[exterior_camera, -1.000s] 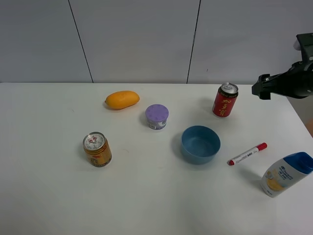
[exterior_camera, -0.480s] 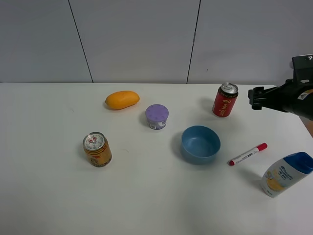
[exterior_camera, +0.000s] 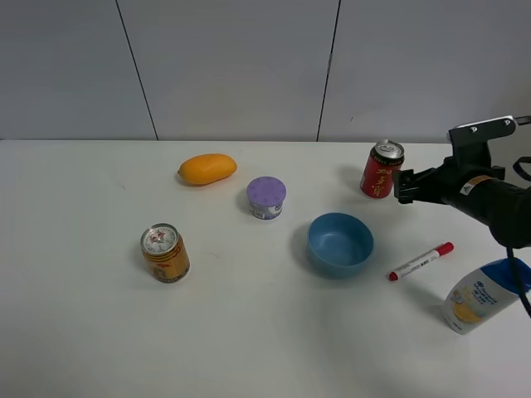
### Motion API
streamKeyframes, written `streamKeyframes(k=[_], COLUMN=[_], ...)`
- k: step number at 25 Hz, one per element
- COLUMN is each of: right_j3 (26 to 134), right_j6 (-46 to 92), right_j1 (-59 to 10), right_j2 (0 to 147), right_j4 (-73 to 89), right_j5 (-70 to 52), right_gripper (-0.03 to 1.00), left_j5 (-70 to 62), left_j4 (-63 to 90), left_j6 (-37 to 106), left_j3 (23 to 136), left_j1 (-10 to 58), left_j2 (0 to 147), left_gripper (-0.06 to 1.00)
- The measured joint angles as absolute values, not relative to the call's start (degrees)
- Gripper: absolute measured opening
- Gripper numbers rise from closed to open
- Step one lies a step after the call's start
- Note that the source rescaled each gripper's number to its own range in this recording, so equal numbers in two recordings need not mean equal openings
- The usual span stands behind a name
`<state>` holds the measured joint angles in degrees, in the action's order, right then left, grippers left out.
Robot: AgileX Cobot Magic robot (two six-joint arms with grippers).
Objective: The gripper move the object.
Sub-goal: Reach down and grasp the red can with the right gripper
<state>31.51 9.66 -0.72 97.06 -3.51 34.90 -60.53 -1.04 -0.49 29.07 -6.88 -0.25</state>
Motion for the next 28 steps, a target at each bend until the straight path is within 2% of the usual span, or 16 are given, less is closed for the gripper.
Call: streamKeyframes(k=[7,21,28], right_j3=[31.51,31.61,31.61], right_j6=[7.56,11.91,12.03], right_j1=[-1.84,-1.84,-1.84], right_j2=[103.67,110.97,112.61], right_j4=[-7.6,-4.77,-4.38], right_j5=[47.14,56.84,57.69], right_gripper=[0.75,0.72,0.72], left_j5=[-60.53,-60.53,-60.53], left_j4=[-1.04,-1.04,-1.04], left_j6=[-0.49,-0.49,-0.49], left_j3=[29.07,29.07,29.07], left_j1=[-6.88,-6.88,-6.88], left_j2=[-0.25,-0.25,-0.25], left_gripper=[1.0,1.0,1.0])
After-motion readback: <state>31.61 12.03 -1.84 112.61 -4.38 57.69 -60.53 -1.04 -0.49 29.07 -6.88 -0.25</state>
